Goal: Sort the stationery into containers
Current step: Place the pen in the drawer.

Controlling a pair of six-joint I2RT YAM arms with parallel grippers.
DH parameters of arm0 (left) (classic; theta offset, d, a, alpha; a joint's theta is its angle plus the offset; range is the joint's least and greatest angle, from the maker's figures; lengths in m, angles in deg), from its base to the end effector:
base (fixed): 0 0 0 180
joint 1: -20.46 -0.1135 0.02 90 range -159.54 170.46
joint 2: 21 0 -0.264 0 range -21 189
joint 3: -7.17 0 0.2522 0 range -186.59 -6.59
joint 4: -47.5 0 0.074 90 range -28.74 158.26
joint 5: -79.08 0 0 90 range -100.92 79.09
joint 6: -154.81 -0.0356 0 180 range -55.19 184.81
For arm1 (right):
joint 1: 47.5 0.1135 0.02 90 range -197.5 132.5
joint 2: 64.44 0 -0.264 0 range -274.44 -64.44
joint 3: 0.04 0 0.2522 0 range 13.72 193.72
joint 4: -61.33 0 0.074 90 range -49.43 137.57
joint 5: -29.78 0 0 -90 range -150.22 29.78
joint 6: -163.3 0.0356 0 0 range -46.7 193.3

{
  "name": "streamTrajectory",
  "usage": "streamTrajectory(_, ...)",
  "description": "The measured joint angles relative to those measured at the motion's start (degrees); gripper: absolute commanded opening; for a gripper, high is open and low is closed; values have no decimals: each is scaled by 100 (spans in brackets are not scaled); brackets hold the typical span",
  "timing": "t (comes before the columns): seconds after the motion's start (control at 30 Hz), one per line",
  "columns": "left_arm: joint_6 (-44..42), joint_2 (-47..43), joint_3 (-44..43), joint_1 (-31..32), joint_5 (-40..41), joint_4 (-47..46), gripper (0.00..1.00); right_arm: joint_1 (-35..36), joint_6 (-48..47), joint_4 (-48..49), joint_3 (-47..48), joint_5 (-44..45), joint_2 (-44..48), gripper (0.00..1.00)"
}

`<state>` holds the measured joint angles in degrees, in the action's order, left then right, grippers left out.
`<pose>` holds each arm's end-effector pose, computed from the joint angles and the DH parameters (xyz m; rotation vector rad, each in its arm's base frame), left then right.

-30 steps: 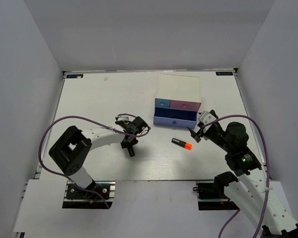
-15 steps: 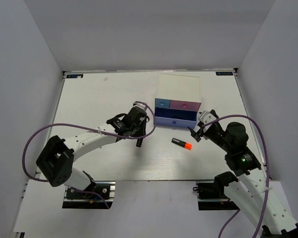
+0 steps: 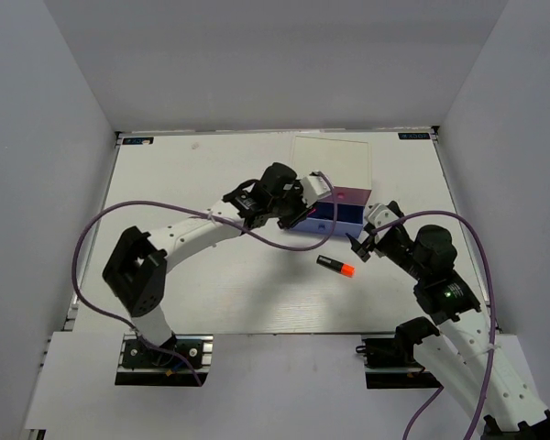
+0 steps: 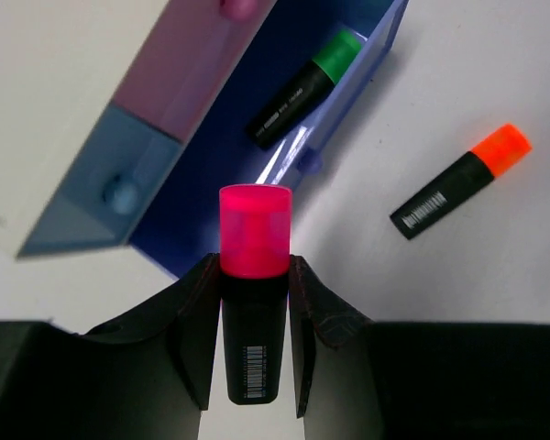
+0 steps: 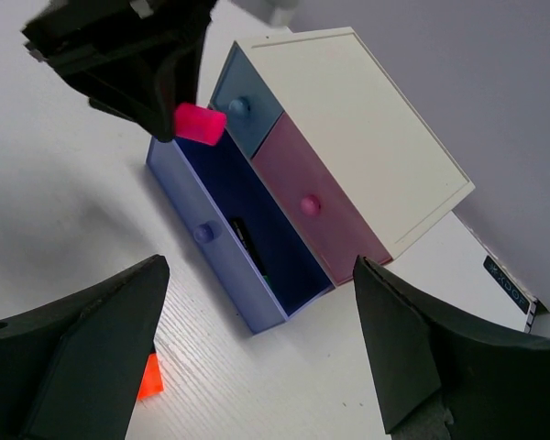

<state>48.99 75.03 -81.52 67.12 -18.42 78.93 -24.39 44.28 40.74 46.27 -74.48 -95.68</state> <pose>0.2595 -0.2818 0.2754 1.2416 1.9089 -0.4340 0.1307 0.0653 0.3056 -0.8961 1.4042 0.1293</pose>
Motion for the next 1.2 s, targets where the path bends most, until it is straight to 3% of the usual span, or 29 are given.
streamTrajectory(0.27,-1349,717,-313,155,-76,-111,0,0,-4,70,-55,94,-31,87)
streamTrajectory(0.77,-1993,944,-313,188,-17,-1722,1,2,-2,101,-57,127,-9,87)
streamTrajectory(0.87,-2028,1147,-315,188,37,-1989,8,2,-2,101,-59,129,-4,87)
streamTrajectory(0.93,-2039,1327,-315,188,79,-2070,20,2,-4,101,-61,131,9,87)
streamTrajectory(0.97,-2041,1410,-315,188,94,-2079,28,2,-2,103,-61,133,13,87)
streamTrajectory(1.0,-2044,1482,-315,188,103,-2081,51,2,-4,103,-63,142,17,87)
streamTrajectory(1.03,-2061,1552,-315,188,105,-2090,58,2,-4,101,-66,151,20,87)
streamTrajectory(1.2,-2041,1602,-313,197,105,-2120,64,4,-4,103,-127,184,31,87)
